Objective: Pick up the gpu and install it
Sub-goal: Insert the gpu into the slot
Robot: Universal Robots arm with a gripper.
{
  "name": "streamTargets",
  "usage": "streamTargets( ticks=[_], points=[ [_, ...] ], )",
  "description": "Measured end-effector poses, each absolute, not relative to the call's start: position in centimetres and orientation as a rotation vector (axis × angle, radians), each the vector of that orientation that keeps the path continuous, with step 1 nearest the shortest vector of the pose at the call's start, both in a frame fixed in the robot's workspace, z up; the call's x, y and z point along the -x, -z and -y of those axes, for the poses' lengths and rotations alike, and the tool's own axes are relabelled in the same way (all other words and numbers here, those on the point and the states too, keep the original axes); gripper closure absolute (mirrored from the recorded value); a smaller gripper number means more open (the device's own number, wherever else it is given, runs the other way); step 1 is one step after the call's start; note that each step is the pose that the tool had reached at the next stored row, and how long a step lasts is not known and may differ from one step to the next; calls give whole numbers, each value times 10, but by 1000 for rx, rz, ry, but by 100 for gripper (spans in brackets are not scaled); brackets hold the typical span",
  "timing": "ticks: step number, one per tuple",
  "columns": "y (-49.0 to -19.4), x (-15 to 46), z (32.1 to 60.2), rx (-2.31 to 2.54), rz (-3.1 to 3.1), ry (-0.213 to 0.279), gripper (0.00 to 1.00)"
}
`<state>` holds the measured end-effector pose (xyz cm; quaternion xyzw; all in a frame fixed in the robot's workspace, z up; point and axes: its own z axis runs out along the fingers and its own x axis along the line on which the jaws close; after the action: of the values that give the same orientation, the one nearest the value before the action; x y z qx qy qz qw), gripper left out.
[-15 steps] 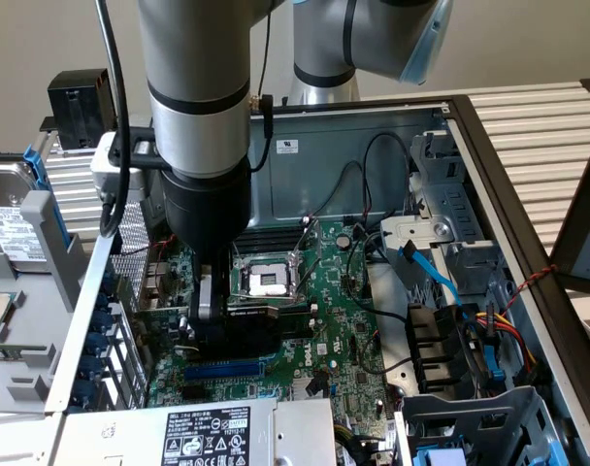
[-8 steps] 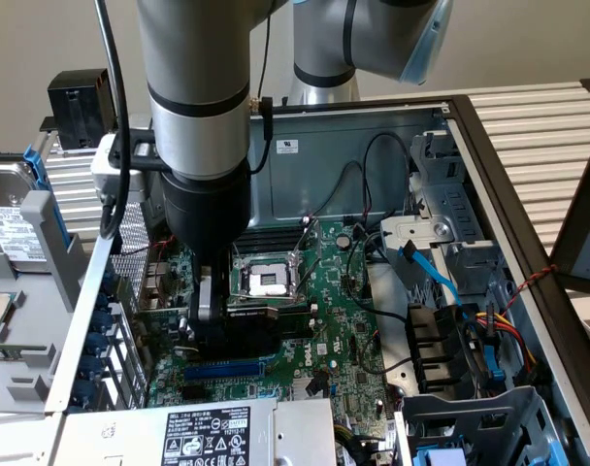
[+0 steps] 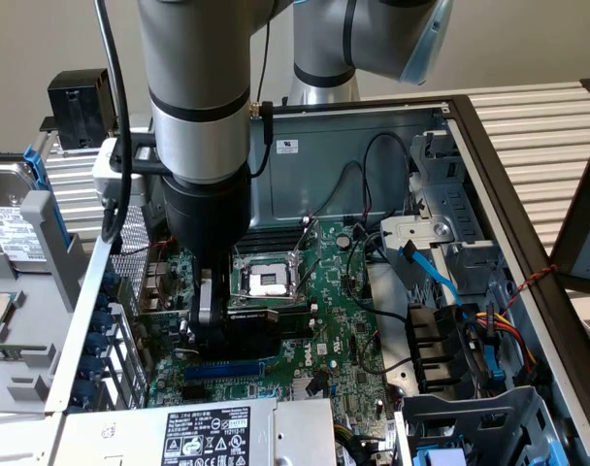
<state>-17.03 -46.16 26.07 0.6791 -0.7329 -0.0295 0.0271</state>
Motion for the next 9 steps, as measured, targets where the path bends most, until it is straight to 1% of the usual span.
streamTargets(
  ticks=[9],
  points=[
    [-258, 170, 462, -2098, 2264, 91, 73]
  ],
)
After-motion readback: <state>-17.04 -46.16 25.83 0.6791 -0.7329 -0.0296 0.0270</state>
